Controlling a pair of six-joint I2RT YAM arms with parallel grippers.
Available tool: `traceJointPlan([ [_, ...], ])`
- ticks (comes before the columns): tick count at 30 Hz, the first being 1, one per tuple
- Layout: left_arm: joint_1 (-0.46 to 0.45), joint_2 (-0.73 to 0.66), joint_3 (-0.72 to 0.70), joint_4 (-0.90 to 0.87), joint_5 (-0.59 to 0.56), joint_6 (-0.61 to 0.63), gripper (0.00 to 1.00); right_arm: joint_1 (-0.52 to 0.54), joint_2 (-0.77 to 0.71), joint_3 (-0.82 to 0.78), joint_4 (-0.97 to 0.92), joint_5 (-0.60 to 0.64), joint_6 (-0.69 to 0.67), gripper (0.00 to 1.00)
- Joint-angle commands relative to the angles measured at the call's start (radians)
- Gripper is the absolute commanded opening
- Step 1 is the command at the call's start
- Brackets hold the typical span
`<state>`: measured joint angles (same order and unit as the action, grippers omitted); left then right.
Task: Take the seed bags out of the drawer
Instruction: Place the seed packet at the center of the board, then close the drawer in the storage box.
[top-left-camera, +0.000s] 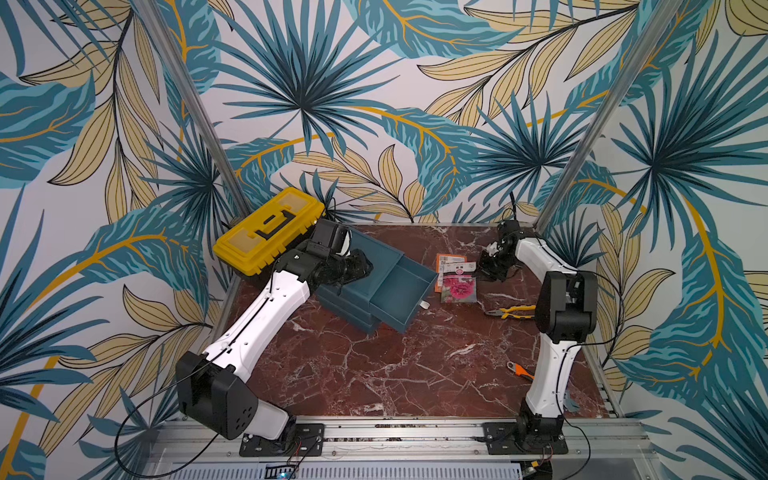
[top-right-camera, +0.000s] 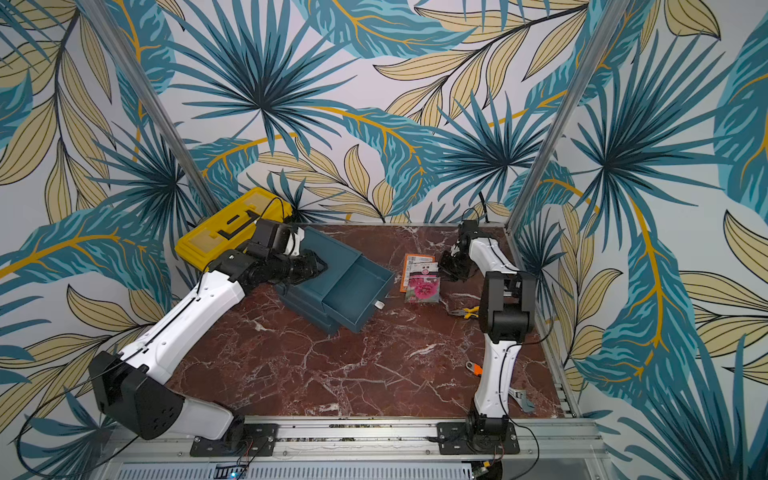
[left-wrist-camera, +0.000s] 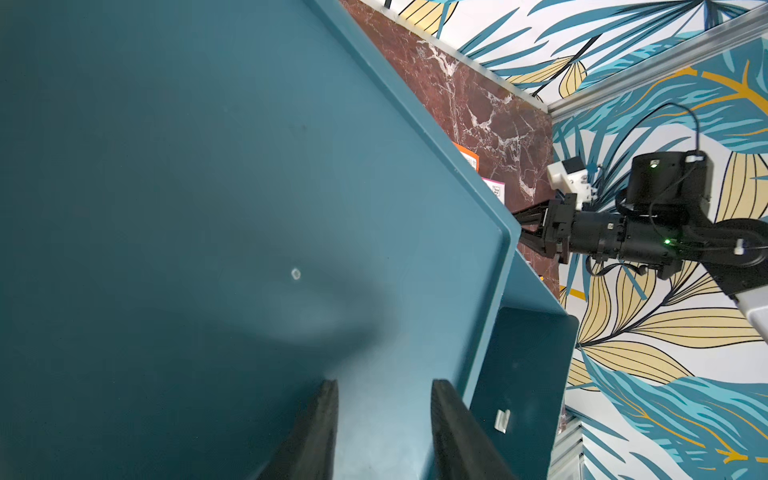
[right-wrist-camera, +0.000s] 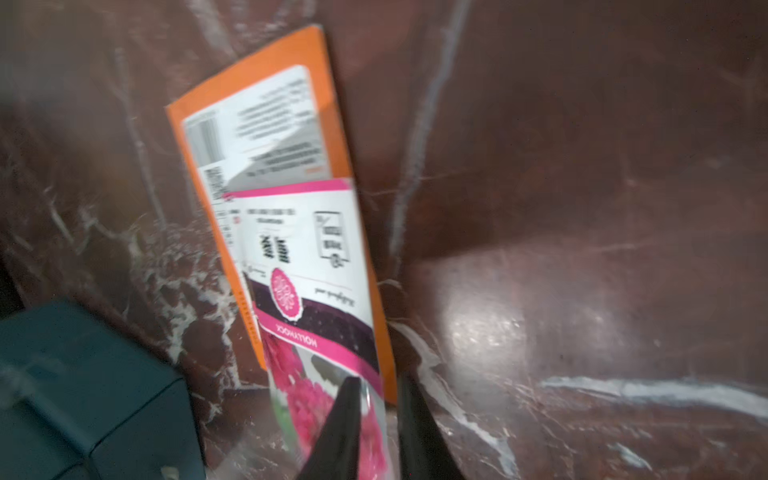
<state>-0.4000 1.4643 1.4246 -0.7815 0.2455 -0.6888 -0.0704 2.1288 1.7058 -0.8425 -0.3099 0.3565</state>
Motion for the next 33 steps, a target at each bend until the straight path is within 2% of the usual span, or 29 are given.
traceJointPlan([
  [1, 0.004, 0.040, -0.042, -0.174, -0.005, 0.010, 0.41, -0.020, -0.088, -0.049, -0.012, 0.065, -0.038, 0.43],
  [4, 0.004, 0.040, -0.043, -0.175, -0.006, 0.013, 0.41, -0.022, -0.153, -0.093, -0.012, 0.088, -0.048, 0.57],
  [7, 0.004, 0.041, -0.044, -0.175, -0.012, 0.013, 0.41, -0.020, -0.240, -0.148, -0.008, 0.078, -0.045, 0.57],
  [10, 0.004, 0.038, -0.042, -0.173, -0.015, 0.010, 0.41, -0.020, -0.340, -0.228, -0.007, 0.026, -0.019, 0.47],
  [12, 0.004, 0.036, -0.044, -0.171, -0.017, 0.007, 0.41, -0.016, -0.422, -0.307, 0.017, -0.030, 0.015, 0.35],
  [14, 0.003, 0.034, -0.045, -0.169, -0.023, 0.007, 0.41, 0.004, -0.514, -0.401, 0.053, -0.087, 0.049, 0.28],
  [17, 0.003, 0.031, -0.047, -0.172, -0.027, 0.006, 0.41, 0.075, -0.650, -0.518, 0.095, -0.143, 0.091, 0.19],
  [22, 0.004, 0.030, -0.056, -0.169, -0.032, 0.002, 0.41, 0.258, -0.849, -0.658, 0.243, -0.192, 0.242, 0.07],
  [27, 0.001, 0.023, -0.076, -0.151, -0.030, -0.013, 0.41, 0.373, -0.886, -0.696, 0.357, -0.180, 0.365, 0.06],
  [33, 0.000, 0.008, -0.099, -0.140, -0.027, -0.026, 0.41, 0.446, -0.762, -0.622, 0.378, -0.153, 0.367, 0.04],
])
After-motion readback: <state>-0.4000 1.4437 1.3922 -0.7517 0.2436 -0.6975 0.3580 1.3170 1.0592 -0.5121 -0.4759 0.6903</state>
